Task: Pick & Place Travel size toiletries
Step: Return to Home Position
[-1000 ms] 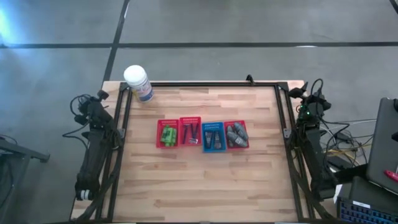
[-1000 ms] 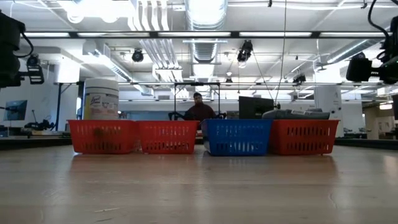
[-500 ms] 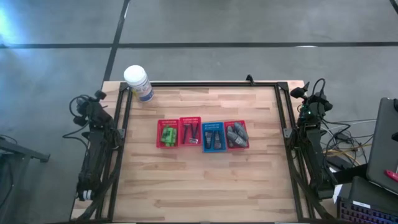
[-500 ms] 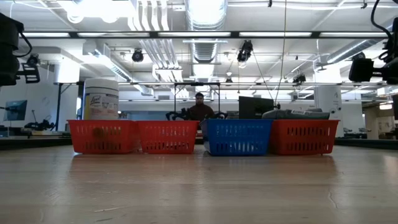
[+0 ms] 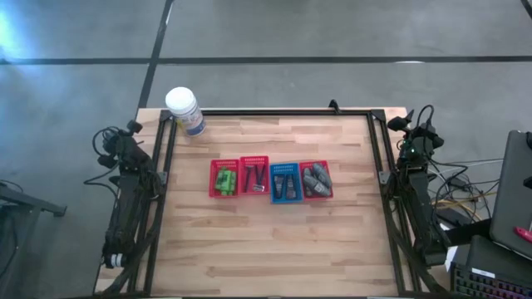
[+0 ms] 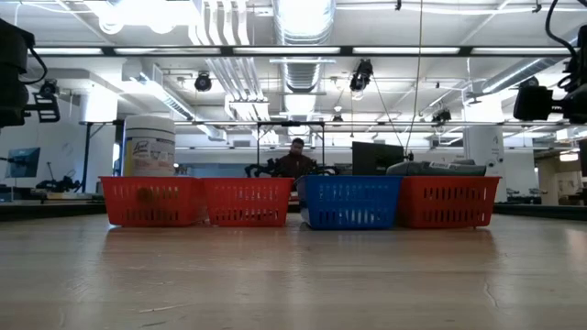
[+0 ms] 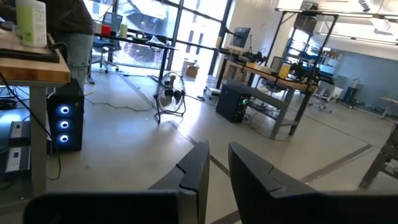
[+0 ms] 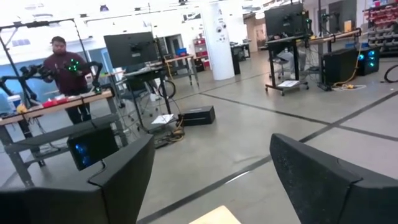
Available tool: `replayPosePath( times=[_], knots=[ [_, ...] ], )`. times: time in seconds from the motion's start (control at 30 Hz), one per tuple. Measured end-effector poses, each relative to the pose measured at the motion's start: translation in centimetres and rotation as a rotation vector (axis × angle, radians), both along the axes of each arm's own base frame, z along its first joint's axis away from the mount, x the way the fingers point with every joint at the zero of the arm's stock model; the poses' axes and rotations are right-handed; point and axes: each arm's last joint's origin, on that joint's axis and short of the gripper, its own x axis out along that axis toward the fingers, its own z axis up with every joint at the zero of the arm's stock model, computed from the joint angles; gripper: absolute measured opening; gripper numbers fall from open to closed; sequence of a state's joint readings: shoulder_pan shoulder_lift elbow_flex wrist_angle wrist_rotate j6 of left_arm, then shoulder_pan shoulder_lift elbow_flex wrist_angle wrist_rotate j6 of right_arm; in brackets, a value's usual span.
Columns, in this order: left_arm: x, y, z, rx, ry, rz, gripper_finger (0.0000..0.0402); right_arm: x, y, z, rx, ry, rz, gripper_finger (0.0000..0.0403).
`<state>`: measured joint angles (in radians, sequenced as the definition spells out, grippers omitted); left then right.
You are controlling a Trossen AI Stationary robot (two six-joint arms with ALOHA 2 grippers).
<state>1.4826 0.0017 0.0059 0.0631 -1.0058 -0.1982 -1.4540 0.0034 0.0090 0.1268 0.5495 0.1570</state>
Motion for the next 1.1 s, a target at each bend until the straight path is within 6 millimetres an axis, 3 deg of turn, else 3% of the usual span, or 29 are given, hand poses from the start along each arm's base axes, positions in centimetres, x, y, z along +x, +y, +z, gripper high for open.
replayPosePath(
  times=[0.63, 0.83, 1.1],
  knots=[
    [0.0, 0.0, 0.0, 0.0, 0.0, -0.001, 0.006, 0.0, 0.0, 0.1, -0.007, -0.003, 0.009, 0.0261],
    [0.0, 0.0, 0.0, 0.0, 0.0, -0.002, 0.006, 0.5, -0.1, 0.1, -0.016, 0.002, 0.163, 0.0244],
    [0.0, 0.0, 0.0, 0.0, 0.0, -0.002, 0.006, 1.4, -0.2, 0.0, 0.01, 0.134, 0.472, 0.0225]
  ],
)
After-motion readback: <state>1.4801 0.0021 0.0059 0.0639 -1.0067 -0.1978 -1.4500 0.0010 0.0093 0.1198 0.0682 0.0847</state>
